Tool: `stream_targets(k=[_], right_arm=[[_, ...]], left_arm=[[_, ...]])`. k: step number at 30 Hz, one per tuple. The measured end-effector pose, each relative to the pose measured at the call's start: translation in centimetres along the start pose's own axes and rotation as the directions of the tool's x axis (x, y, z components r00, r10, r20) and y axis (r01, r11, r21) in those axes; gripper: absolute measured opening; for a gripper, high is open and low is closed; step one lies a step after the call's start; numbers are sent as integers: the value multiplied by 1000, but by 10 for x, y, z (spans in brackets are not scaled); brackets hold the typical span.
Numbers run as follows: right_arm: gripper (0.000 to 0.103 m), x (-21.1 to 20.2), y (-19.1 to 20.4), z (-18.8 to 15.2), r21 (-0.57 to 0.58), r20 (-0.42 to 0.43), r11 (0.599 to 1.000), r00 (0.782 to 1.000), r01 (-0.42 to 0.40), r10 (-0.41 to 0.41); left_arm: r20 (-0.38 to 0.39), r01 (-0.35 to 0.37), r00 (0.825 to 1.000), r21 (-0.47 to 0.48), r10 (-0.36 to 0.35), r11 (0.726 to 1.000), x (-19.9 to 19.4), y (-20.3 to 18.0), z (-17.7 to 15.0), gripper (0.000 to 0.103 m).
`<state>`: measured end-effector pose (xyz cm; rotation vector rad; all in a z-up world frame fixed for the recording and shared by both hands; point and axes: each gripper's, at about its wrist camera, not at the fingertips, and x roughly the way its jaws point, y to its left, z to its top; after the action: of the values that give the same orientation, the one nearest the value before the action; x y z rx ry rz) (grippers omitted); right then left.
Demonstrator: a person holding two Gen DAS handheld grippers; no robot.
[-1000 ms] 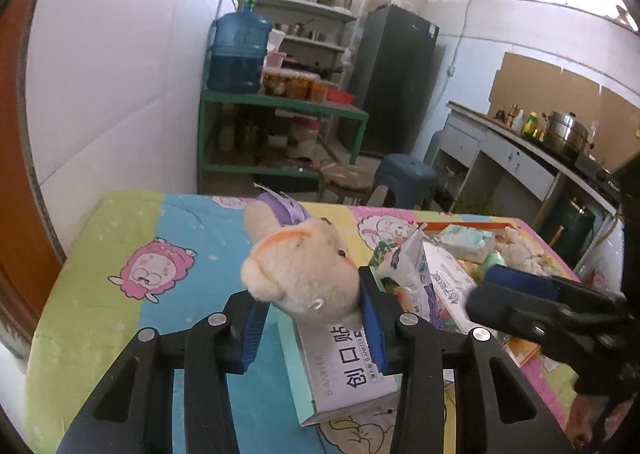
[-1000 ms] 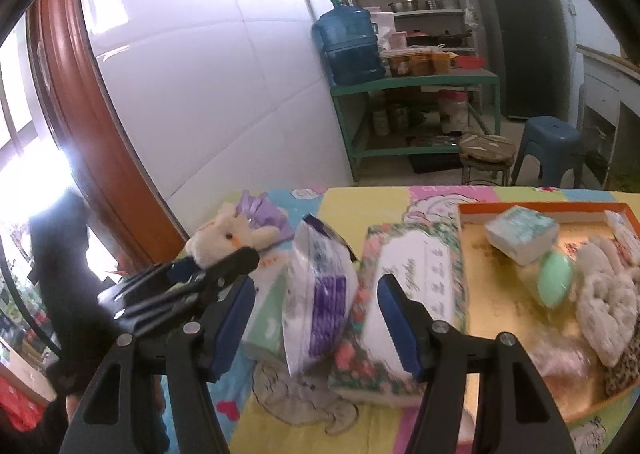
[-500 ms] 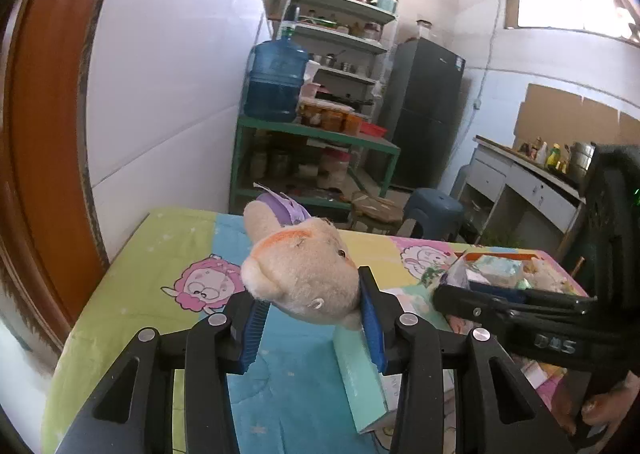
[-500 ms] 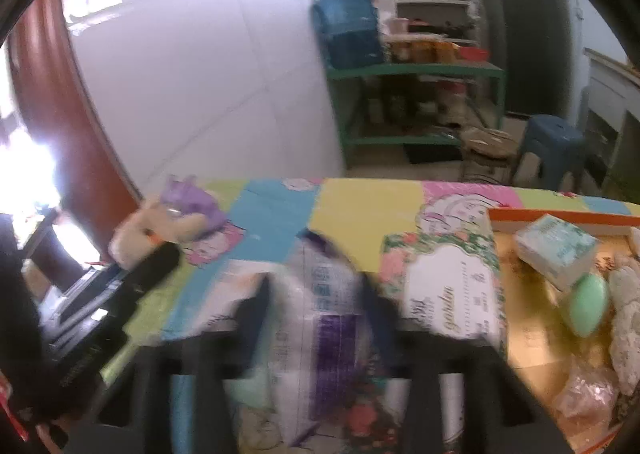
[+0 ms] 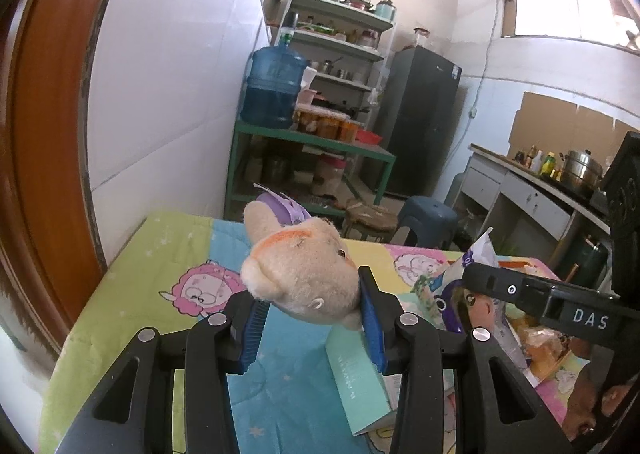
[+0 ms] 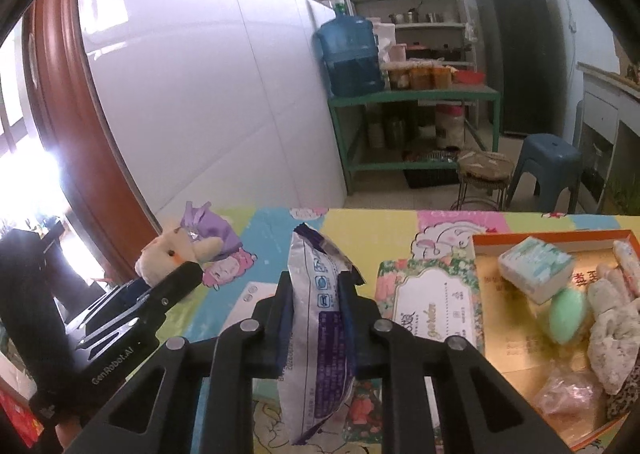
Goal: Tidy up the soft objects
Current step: 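Carry the bunny and wipes pack over the box with both tools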
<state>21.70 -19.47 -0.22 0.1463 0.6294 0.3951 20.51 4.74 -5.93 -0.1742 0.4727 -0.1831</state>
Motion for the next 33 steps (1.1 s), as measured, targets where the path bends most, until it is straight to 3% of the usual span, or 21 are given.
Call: stream_targets(k=[16, 33], right_arm=[[22, -74, -13, 7, 13, 130, 1000, 991, 19, -20], [22, -186, -113, -7, 119, 250, 980, 951, 157, -182]], left_arm=[[56, 78, 995, 72, -82, 994, -37, -45, 19, 44], [-20, 283, 959, 158, -284, 946, -34, -164, 8, 44]])
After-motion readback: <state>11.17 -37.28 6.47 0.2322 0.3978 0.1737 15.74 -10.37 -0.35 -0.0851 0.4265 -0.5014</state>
